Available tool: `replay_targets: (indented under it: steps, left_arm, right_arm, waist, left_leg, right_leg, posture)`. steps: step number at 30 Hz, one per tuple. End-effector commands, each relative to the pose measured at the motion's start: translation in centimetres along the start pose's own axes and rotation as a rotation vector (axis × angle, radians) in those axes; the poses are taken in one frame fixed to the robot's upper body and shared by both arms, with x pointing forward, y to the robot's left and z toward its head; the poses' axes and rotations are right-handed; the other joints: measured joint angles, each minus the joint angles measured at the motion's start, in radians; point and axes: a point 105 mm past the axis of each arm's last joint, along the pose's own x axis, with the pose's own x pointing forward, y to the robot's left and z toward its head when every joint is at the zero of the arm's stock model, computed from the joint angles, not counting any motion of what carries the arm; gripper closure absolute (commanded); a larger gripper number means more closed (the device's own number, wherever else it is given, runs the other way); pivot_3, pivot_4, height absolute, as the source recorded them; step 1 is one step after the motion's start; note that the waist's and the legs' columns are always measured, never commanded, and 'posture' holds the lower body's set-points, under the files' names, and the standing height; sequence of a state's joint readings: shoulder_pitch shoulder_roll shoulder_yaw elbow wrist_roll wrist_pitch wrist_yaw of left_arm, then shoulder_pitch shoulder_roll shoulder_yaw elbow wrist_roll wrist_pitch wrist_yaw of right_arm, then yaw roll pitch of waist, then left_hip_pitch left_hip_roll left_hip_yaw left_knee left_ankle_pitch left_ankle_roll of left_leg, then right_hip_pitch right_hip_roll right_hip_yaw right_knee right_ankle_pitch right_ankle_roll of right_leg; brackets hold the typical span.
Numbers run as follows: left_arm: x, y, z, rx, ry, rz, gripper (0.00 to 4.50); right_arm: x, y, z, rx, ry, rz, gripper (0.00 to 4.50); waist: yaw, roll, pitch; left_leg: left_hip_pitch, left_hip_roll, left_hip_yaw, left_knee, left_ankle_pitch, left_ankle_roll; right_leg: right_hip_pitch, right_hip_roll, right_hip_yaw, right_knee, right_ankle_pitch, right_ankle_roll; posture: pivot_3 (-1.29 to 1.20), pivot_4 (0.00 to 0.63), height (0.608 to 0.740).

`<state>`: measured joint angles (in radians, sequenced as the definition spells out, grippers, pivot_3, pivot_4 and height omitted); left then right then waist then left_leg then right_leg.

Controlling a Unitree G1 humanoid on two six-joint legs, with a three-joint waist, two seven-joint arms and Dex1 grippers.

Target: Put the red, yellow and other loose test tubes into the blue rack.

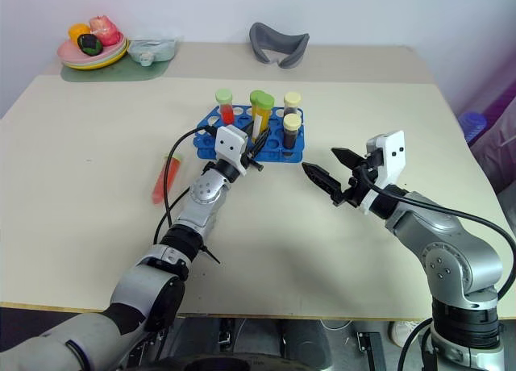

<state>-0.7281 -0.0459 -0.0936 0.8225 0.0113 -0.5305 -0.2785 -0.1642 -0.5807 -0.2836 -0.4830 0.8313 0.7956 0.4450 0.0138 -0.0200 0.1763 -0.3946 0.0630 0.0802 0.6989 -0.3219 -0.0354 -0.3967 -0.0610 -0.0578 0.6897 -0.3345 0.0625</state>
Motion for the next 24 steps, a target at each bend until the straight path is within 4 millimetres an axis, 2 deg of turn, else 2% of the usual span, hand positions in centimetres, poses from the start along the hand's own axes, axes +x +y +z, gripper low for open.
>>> replay_targets:
  steps: [1, 2, 3, 7, 11, 15, 24]
  left_arm:
    - [0.3, -0.3, 1.1, 0.008, -0.049, -0.009, 3.61]
    - [0.3, -0.3, 1.1, 0.007, -0.048, -0.008, 2.56]
    - [0.3, -0.2, 1.1, 0.007, -0.049, 0.000, 2.22]
    - [0.2, 0.1, 1.4, -0.010, -0.061, 0.017, 0.11]
    - [-0.2, 0.3, 1.5, -0.024, -0.070, 0.024, 0.05]
    - [-1.3, 0.6, 2.5, -0.022, -0.097, 0.004, 0.05]
    - [-7.3, 3.0, 5.9, 0.018, -0.033, -0.049, 0.05]
  right_arm:
    - [-0.1, 0.6, 1.0, -0.025, -0.040, 0.020, 0.00]
    - [-0.1, 0.6, 1.0, -0.025, -0.040, 0.020, 0.00]
    - [-0.1, 0.6, 1.0, -0.025, -0.039, 0.020, 0.00]
    - [-0.1, 0.6, 0.9, -0.024, -0.036, 0.021, 0.00]
    - [-0.1, 0.6, 0.9, -0.023, -0.036, 0.022, 0.00]
    - [-0.1, 0.7, 0.9, -0.022, -0.037, 0.025, 0.00]
    - [-0.3, 0.7, 0.6, -0.033, -0.016, 0.036, 0.00]
  waist:
    - [0.000, 0.000, 0.000]
    - [0.000, 0.000, 0.000]
    - [0.000, 0.000, 0.000]
    - [-0.001, 0.000, 0.000]
    - [-0.001, 0.000, 0.000]
    - [-0.002, 0.000, 0.000]
    - [-0.004, 0.001, -0.001]
  left_leg:
    - [0.000, 0.000, 0.000, 0.000, 0.000, 0.000]
    - [0.000, 0.000, 0.000, 0.000, 0.000, 0.000]
    - [0.000, 0.000, 0.000, 0.000, 0.000, 0.000]
    - [0.000, 0.000, 0.000, 0.000, 0.000, 0.000]
    - [0.000, 0.000, 0.000, 0.000, 0.000, 0.000]
    - [0.000, 0.000, 0.000, 0.000, 0.000, 0.000]
    - [0.001, 0.001, -0.001, 0.000, 0.001, -0.001]
  right_leg:
    - [0.000, 0.000, 0.000, 0.000, 0.000, 0.000]
    - [0.000, 0.000, 0.000, 0.000, 0.000, 0.000]
    - [0.000, 0.000, 0.000, 0.000, 0.000, 0.000]
    - [0.000, 0.000, 0.000, 0.000, 0.000, 0.000]
    - [0.000, 0.000, 0.000, 0.000, 0.000, 0.000]
    - [0.000, 0.000, 0.000, 0.000, 0.000, 0.000]
    - [0.001, -0.001, 0.002, 0.001, 0.000, -0.001]
  posture:
    - [0.00, 0.150, 0.707]
    - [0.00, 0.150, 0.707]
    - [0.00, 0.150, 0.707]
    - [0.00, 0.150, 0.707]
    - [0.00, 0.150, 0.707]
    - [0.00, 0.150, 0.707]
    - [0.00, 0.150, 0.707]
